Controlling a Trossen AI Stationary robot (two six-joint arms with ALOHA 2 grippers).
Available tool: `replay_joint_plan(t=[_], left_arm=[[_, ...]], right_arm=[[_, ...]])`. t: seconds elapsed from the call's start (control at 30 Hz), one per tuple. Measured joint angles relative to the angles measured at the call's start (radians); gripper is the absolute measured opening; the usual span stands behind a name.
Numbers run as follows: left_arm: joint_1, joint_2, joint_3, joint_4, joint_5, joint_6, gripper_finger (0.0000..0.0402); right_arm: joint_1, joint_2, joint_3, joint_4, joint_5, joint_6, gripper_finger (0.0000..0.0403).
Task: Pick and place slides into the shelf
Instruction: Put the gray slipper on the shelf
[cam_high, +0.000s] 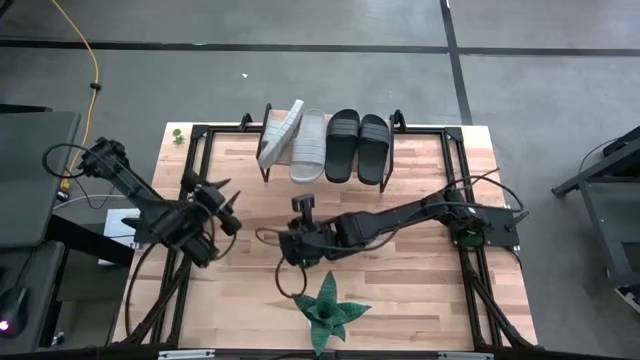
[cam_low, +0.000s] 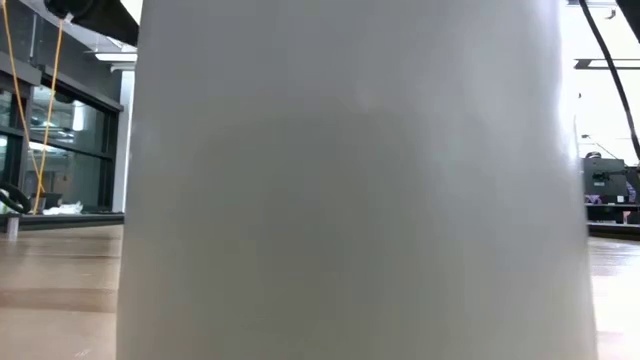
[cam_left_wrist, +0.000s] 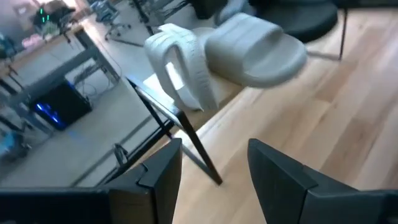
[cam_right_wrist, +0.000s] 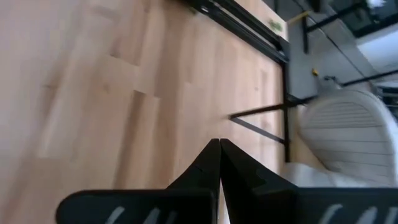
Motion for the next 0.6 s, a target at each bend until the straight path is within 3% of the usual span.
replay_joint_plan(t=[0.2,0.37,0.6], left_arm=[[0.002,-0.062,-0.027,0.077,-0.055,0.025,0.017],[0.003,-0.067,-0.027,0.13,-0.089,0.063,0.017],[0.035,-0.067,-0.027,0.183,-0.116,0.063,0.0182]], right_arm=[[0.034,0.0,0.0,-0.002,-0.096,0.051,0.0],[0.07,-0.001,0.0,-0.002,-0.033,0.063,0.0],[0.125,-0.002,0.0,0.001,-0.033,0.085,0.0]])
